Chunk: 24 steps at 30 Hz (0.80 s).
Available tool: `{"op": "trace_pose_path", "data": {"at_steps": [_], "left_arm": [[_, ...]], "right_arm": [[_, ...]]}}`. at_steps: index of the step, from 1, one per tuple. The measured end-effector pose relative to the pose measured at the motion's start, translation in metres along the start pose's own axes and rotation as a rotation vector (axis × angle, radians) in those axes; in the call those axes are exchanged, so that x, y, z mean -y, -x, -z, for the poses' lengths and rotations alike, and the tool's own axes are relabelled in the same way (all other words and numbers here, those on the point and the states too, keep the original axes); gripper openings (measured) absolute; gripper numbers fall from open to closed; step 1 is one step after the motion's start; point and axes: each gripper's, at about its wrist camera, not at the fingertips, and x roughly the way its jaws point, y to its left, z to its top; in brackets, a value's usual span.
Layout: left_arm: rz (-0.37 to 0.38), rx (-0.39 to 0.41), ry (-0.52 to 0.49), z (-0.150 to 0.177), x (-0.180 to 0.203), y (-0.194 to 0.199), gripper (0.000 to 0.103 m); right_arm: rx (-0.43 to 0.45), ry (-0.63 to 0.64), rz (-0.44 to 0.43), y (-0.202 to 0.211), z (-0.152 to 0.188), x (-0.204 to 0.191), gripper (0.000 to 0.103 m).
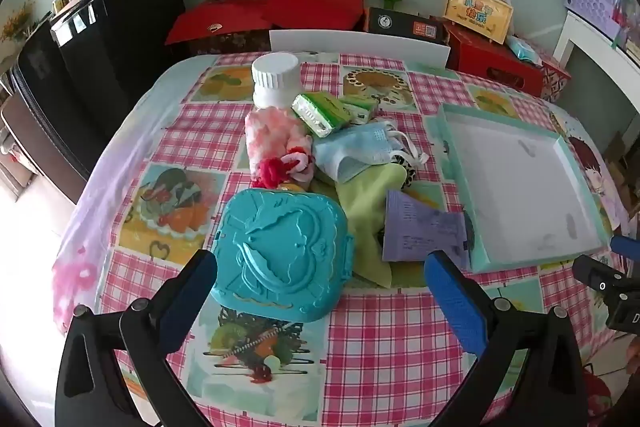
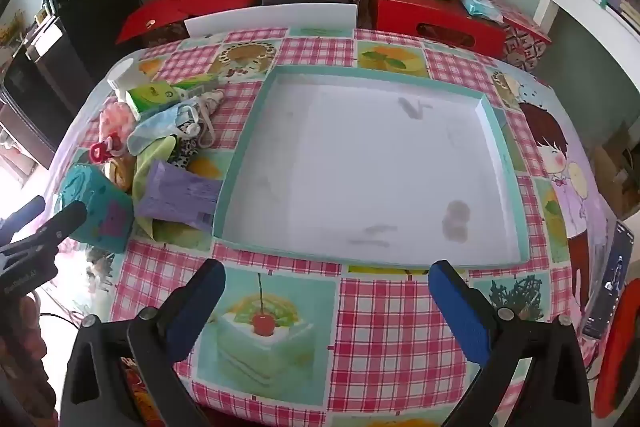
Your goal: Organize soft objects
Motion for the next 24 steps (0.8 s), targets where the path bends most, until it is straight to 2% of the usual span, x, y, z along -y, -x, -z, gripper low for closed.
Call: {"op": "trace_pose_path", "data": {"at_steps": [3, 4, 5, 7, 9, 24], "left_arm": [[-0.027, 0.016, -0.024, 0.000, 0.003, 0.002, 0.103], [-0.044, 0.045, -0.033, 0.006, 0.011, 0.006, 0.103], [-0.018, 0.018, -0.011, 0.003, 0.007, 0.004, 0.103], [-0.014, -0.002, 0.002, 0.001, 0.011, 0.001, 0.103], [0.005, -0.002, 0.008, 0.003, 0.005, 0.001, 0.103], [0.007, -0.019, -0.002, 0.001, 0.004, -0.003, 0.103]], "right_arm": [[0.007, 0.001, -0.001, 0.000, 0.000, 0.000, 0.103], [0.006, 0.001, -0.002, 0.000, 0.000, 0.000, 0.103], [0.005, 0.002, -0.003, 0.000, 0.000, 0.000, 0.103], [0.003, 0.006, -0.002, 0.000, 0.001, -0.001, 0.103], [0.001, 0.008, -0.009, 0.000, -0.001, -0.003, 0.103], [-0.008, 0.016, -0.010, -0.003, -0.001, -0.007, 0.103]]}}
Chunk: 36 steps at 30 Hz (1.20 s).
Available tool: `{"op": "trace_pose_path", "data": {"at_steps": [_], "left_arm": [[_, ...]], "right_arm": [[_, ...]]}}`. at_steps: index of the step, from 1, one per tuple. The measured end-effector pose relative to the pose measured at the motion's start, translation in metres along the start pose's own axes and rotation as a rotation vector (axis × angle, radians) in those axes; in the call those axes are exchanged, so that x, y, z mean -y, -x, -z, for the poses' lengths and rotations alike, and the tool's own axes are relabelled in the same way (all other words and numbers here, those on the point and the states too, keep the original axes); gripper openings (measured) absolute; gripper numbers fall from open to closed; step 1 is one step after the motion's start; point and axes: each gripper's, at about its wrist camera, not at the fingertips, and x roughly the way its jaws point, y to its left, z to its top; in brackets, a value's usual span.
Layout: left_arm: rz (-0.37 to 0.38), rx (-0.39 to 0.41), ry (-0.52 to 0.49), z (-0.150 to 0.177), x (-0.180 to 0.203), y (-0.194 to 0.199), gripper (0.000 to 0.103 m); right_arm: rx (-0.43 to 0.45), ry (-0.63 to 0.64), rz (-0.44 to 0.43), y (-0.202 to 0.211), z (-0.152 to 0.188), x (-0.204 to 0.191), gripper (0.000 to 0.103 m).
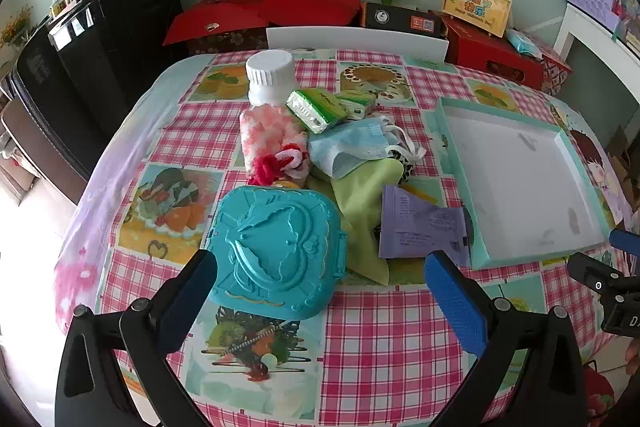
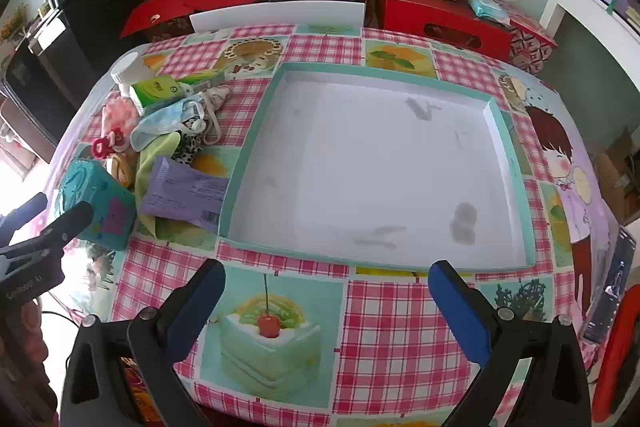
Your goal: Organize soft objects
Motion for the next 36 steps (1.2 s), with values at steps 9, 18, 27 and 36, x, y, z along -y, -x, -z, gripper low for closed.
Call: {"op": "trace_pose_path", "data": {"at_steps": [9, 18, 27, 36], "left_arm": [[-0.008, -0.004, 0.001, 0.000, -0.001, -0.002, 0.103], [-0.009, -0.006, 0.009, 0.002, -0.001, -0.003, 0.103], [0.001, 0.001, 0.017, 0.001, -0.003, -0.002, 0.103], [0.012, 0.005, 0.032, 0.000, -0.006, -0.001, 0.103]], "right_arm": [[-0.002, 0.012, -0.003, -0.003, 0.000, -0.005, 0.103], [-0.006, 0.019, -0.004, -0.005, -0.001, -0.007, 0.103], [-0.010, 0.033, -0.004, -0.007, -0.002, -0.010, 0.103], [-0.011, 0.038, -0.003, -0.008, -0.002, -0.012, 0.103]]}}
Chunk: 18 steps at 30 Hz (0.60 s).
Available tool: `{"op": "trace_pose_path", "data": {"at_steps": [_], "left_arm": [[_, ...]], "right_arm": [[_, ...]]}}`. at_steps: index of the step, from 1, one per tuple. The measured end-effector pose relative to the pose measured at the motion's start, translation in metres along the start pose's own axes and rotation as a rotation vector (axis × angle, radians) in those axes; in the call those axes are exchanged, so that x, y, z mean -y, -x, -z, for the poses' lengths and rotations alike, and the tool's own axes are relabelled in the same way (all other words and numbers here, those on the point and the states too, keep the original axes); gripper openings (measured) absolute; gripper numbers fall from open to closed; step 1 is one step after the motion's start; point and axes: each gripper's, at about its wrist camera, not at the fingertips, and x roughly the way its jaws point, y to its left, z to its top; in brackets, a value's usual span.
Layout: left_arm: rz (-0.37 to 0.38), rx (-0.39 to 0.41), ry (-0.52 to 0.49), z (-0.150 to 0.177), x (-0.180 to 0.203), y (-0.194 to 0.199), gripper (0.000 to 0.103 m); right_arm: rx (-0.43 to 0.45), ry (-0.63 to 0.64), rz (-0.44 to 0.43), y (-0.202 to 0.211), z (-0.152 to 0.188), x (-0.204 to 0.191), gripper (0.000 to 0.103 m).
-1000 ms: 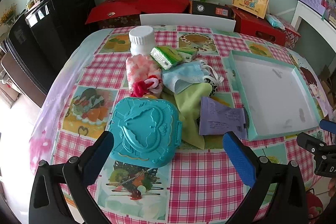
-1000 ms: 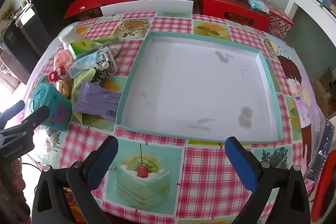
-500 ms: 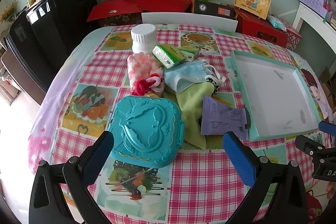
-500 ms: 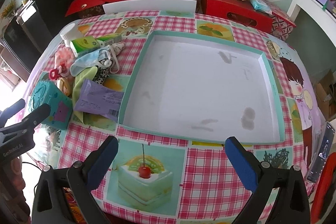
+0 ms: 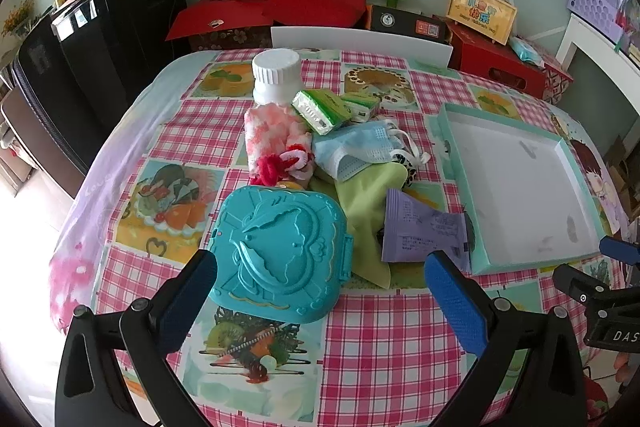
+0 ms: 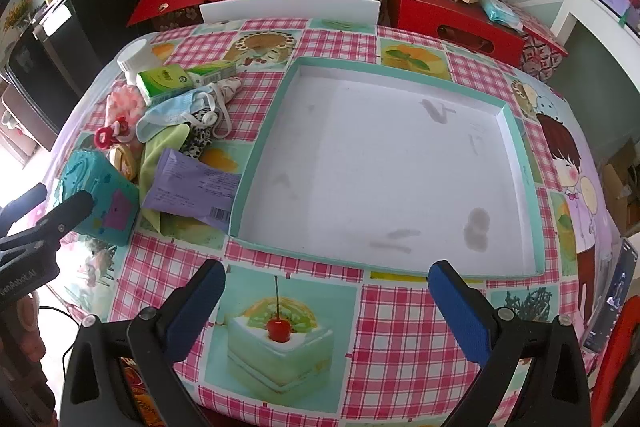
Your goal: Organize soft objects
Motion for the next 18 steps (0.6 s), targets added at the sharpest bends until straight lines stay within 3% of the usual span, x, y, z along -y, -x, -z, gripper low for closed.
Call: {"op": "trace_pose_path", "data": {"at_steps": [18], "left_arm": [[0.042, 0.014, 0.020, -0.0025, -0.0025, -0.0015, 0.103]], "right_arm": [[-0.001, 0.015, 0.006, -0.0015, -0.0019, -0.0040, 0.103]]}}
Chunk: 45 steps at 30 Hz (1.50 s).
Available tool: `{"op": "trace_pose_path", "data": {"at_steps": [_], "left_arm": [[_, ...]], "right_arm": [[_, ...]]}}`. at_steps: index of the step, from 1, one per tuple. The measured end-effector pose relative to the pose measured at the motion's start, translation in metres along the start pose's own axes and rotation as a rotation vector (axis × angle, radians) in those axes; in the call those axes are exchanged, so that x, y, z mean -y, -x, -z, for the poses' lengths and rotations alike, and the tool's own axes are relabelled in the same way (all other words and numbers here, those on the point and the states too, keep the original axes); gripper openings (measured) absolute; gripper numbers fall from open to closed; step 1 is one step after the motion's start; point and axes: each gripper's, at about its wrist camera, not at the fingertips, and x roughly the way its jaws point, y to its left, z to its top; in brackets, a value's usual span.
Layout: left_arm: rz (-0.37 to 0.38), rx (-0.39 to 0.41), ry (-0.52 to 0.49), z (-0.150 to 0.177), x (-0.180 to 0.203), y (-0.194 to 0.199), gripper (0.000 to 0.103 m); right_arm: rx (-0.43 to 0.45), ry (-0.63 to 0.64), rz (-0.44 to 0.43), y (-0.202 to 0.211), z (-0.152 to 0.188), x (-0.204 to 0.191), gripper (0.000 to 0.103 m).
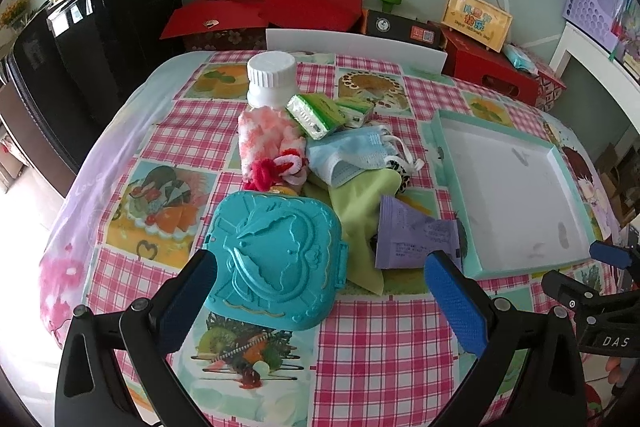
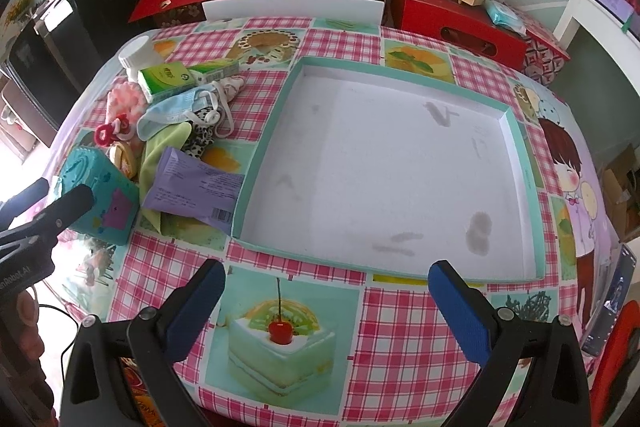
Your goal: Organize soft objects
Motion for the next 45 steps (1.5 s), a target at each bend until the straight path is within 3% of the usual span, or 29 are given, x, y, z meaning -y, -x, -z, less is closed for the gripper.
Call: {"op": "trace_pose_path", "data": {"at_steps": [13, 23, 27, 31, 35, 45], "left_arm": [[0.035, 0.010, 0.009, -0.008, -0.006, 0.002, 0.103], [0.058, 0.054, 0.013, -0.056, -0.029, 0.010, 0.103], [0.102, 0.021, -0.007, -0.078, -0.037, 0.001, 0.103], [0.073, -0.037, -0.041, -0.096, -0.045, -0.015, 0.103], [0.048, -0.090, -0.018, -0.108, -0.057, -0.032, 0.103], [0.066, -0.208, 0.041, -0.115, -0.080, -0.076, 0.103]], "right_arm": [[-0.002, 0.017, -0.007, -0.005, -0.003, -0.007, 0.103], [0.039, 0.033, -0.067, -0.007, -0.025, -0.015, 0.103], [0.060, 0.048, -0.111, -0.009, -0.045, -0.027, 0.103], [0.057, 0.069, -0.174, -0.019, -0.061, -0.045, 0.103], [0.052, 0.091, -0.224, -0.031, -0.076, -0.066, 0.103], [0.041, 0.192, -0.303, -0.056, -0.106, -0.116, 0.099]]}}
